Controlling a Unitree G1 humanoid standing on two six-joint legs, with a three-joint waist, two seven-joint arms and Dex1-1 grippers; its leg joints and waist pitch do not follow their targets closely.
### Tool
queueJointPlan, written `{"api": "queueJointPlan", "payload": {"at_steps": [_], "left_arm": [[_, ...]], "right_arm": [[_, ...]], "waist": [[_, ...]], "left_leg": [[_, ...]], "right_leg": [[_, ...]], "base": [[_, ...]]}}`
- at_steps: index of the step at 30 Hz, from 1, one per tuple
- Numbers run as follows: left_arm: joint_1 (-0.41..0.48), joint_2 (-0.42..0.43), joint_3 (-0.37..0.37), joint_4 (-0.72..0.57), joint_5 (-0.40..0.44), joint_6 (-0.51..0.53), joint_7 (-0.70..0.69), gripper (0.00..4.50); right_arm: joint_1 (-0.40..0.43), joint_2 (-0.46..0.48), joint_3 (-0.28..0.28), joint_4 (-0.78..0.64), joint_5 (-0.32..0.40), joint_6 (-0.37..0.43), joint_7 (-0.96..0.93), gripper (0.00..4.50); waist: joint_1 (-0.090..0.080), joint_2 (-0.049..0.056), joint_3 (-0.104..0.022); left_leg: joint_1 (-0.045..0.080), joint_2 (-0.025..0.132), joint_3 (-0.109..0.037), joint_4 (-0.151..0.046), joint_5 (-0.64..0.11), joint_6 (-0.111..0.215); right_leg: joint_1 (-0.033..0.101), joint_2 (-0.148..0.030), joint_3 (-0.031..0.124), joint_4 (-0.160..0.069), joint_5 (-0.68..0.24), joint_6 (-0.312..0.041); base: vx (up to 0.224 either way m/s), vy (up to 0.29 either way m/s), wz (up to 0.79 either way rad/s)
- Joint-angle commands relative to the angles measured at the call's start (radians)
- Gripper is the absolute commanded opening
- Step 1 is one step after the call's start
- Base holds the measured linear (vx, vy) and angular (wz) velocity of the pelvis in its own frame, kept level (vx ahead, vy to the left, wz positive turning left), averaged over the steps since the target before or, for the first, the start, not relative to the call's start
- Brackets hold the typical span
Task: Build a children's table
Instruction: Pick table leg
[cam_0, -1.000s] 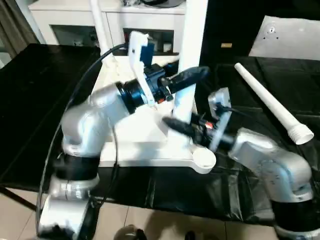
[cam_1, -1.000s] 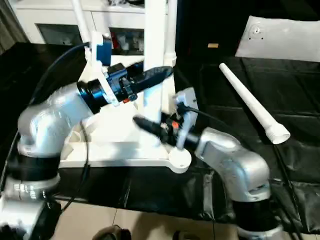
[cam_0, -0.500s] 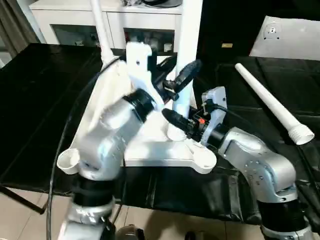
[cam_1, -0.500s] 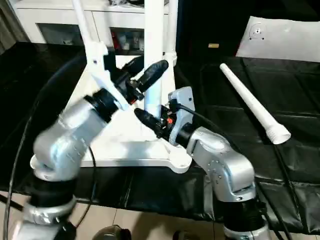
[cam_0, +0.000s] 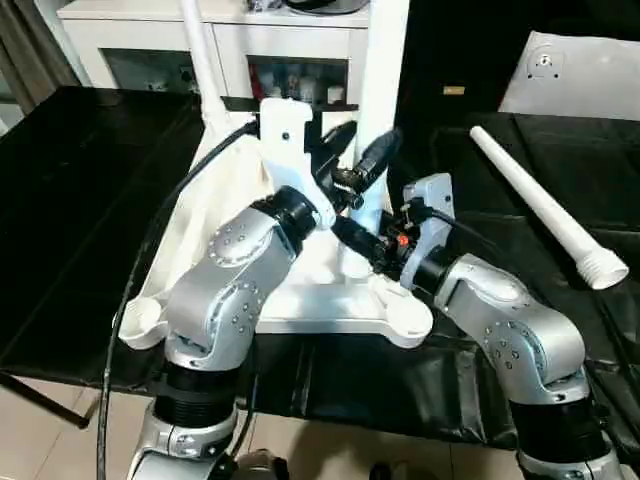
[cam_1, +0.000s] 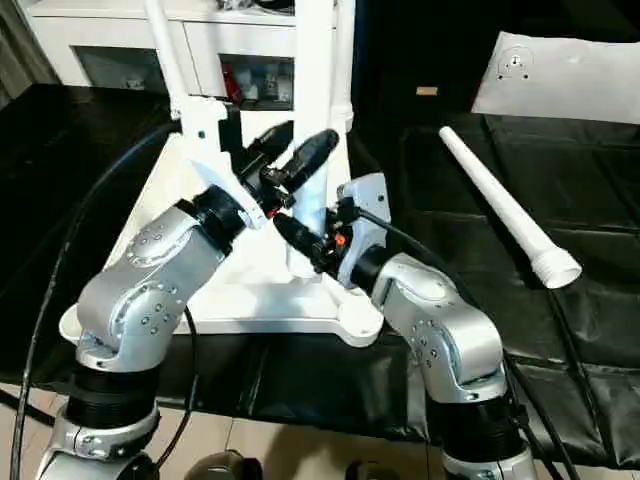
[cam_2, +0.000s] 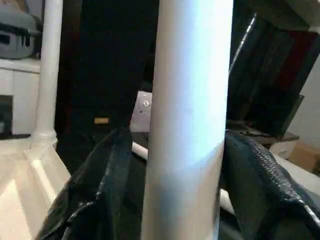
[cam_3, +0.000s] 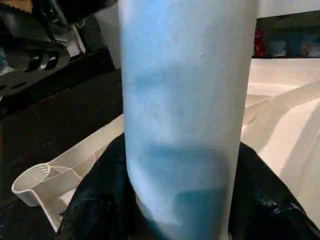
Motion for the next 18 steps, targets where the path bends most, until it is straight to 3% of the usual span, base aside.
{"api": "queueJointPlan", "payload": {"at_steps": [1, 2, 3, 10, 18], "left_arm": [[-0.006, 0.001, 0.029, 0.02, -0.001, 0.017, 0.027, 2.54], [-0.006, 0.0, 0.031, 0.02, -0.002, 0.017, 0.027, 2.54], [-0.008, 0.004, 0.03, 0.022, -0.001, 0.017, 0.024, 2.25], [-0.026, 0.025, 0.05, 0.035, -0.048, 0.024, -0.034, 1.9], [-0.079, 0.052, 0.126, 0.098, -0.084, 0.027, -0.03, 1.84]], "right_arm": [[-0.023, -0.003, -0.003, -0.005, -0.007, -0.022, 0.004, 1.95], [-0.024, -0.003, -0.002, -0.005, -0.007, -0.023, 0.005, 1.95], [-0.025, -0.002, -0.003, -0.004, -0.008, -0.023, 0.004, 1.95], [-0.032, -0.008, -0.005, 0.007, -0.013, -0.028, 0.012, 1.95], [-0.041, -0.017, -0.016, 0.011, -0.013, -0.012, 0.021, 1.95]], "waist": [[-0.008, -0.012, -0.08], [-0.008, -0.012, -0.08], [-0.01, -0.012, -0.078], [-0.022, -0.014, -0.078], [-0.027, -0.012, -0.078]], "left_leg": [[0.015, 0.057, -0.029, -0.074, -0.162, 0.026], [0.014, 0.057, -0.03, -0.074, -0.163, 0.026], [0.015, 0.056, -0.03, -0.075, -0.171, 0.026], [0.013, 0.055, -0.03, -0.074, -0.163, 0.031], [0.015, 0.055, -0.03, -0.074, -0.159, 0.031]], "right_leg": [[0.047, -0.086, 0.054, -0.094, -0.396, -0.071], [0.048, -0.086, 0.054, -0.093, -0.396, -0.07], [0.046, -0.086, 0.053, -0.095, -0.406, -0.066], [0.048, -0.086, 0.053, -0.093, -0.398, -0.07], [0.049, -0.085, 0.053, -0.092, -0.39, -0.081]], "base": [[0.0, 0.0, 0.0], [0.0, 0.0, 0.0], [0.0, 0.0, 0.0], [0.0, 0.0, 0.0], [0.0, 0.0, 0.0]]}}
